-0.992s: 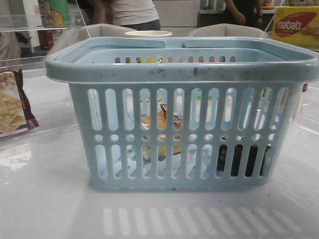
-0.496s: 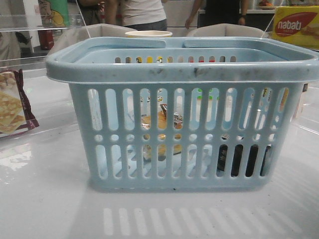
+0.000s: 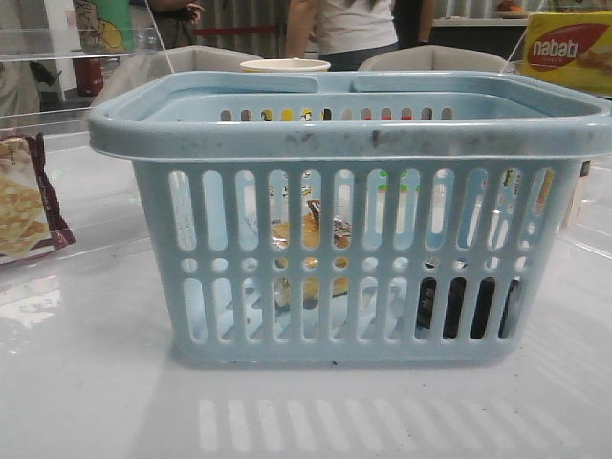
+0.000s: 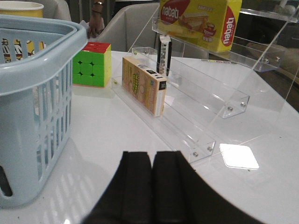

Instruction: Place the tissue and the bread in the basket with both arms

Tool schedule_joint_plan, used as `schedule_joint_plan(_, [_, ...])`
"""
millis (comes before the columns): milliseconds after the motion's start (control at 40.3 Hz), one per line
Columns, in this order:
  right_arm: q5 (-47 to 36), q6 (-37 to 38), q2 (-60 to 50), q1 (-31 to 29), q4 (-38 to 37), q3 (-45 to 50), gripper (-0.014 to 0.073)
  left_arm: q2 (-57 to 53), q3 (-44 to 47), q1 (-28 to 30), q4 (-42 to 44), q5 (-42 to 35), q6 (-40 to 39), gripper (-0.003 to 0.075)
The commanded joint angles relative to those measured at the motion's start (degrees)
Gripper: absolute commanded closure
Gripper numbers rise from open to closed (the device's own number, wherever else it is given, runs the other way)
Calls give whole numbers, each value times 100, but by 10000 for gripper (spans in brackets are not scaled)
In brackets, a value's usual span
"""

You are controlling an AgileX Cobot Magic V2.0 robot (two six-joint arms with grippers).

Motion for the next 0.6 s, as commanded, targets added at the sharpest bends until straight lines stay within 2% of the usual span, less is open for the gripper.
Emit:
schedule_joint_plan(0, [-548, -28, -109, -24, -88, 2, 538, -95, -4, -28, -12, -524, -52, 629])
schedule_joint_plan(570, [-1050, 167, -109, -24, -101, 7, 538, -95, -4, -28, -12, -524, -52, 629])
